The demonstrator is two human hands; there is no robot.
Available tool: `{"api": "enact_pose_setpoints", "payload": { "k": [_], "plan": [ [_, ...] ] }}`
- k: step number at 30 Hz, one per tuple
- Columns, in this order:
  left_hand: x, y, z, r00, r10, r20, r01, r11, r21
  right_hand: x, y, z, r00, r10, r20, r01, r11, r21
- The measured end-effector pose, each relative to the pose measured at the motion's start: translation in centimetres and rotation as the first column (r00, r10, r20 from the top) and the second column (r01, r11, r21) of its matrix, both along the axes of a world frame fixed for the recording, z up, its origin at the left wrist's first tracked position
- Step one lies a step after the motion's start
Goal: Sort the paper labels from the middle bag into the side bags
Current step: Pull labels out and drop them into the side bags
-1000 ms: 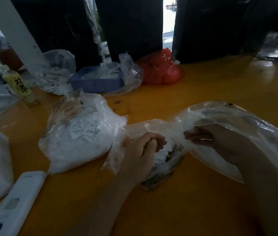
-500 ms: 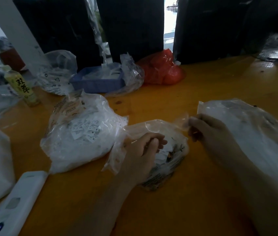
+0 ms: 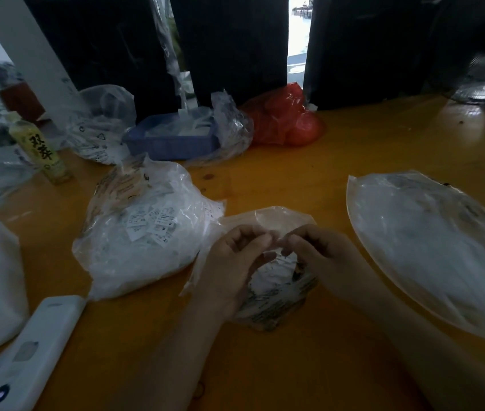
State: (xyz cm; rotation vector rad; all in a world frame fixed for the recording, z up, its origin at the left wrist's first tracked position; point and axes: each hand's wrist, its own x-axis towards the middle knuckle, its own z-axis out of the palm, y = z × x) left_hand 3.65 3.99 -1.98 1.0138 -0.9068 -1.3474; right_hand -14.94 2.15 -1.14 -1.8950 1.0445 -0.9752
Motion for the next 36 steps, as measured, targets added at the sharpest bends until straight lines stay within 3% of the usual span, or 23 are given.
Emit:
{"api": "enact_pose_setpoints", "payload": {
  "k": [6, 11, 15, 19, 24, 27, 29, 32, 36],
  "plan": [
    [-0.1, 0.3, 0.4, 1.0, 0.017, 0.021, -0.018, 1.0, 0.021, 0.3, 0.1, 0.1, 0.995, -0.025, -0.096, 0.02, 0.999, -0.048],
    [0.2, 0.1, 0.0, 0.991, -0.04, 0.129, 0.038, 0.999, 0.023, 0.3, -0.2, -0.3, 0.991, -0.109, 0.083, 0.113, 0.993, -0.043],
    [0.3, 0.3, 0.1, 0.981, -0.088, 0.173, 0.088, 0.996, 0.01, 0.7, -0.4, -0.4, 0.993, -0.102, -0.056, 0.091, 0.982, -0.167],
    [0.8, 0.1, 0.1, 0.967, 0.045, 0.252, -0.048, 0.999, 0.004, 0.8, -0.8, -1.0, 0.983, -0.164, -0.085, 0.146, 0.972, -0.184],
    [1.2, -0.3, 0.4, 0.995, 0.097, -0.003, -0.096, 0.993, 0.068, 0.7, -1.8, -2.1, 0.824, -0.249, -0.509, 0.097, 0.947, -0.306],
    [1.1, -0.3, 0.3, 0.986, 0.094, -0.141, -0.084, 0.994, 0.073, 1.4, -1.3, -2.6, 0.716, -0.276, -0.642, 0.036, 0.932, -0.361],
    [1.0, -0.2, 0.3, 0.98, 0.087, -0.178, -0.077, 0.995, 0.067, 1.5, -1.2, -2.7, 0.709, -0.295, -0.641, 0.035, 0.922, -0.385],
    [1.0, -0.2, 0.4, 0.973, 0.092, -0.213, -0.079, 0.995, 0.069, 1.5, -1.2, -2.5, 0.776, -0.286, -0.562, 0.076, 0.927, -0.367],
    [1.2, -0.1, 0.2, 0.975, 0.073, -0.209, -0.063, 0.997, 0.053, 1.1, -1.0, -2.2, 0.898, -0.282, -0.337, 0.216, 0.952, -0.219]
  ]
}}
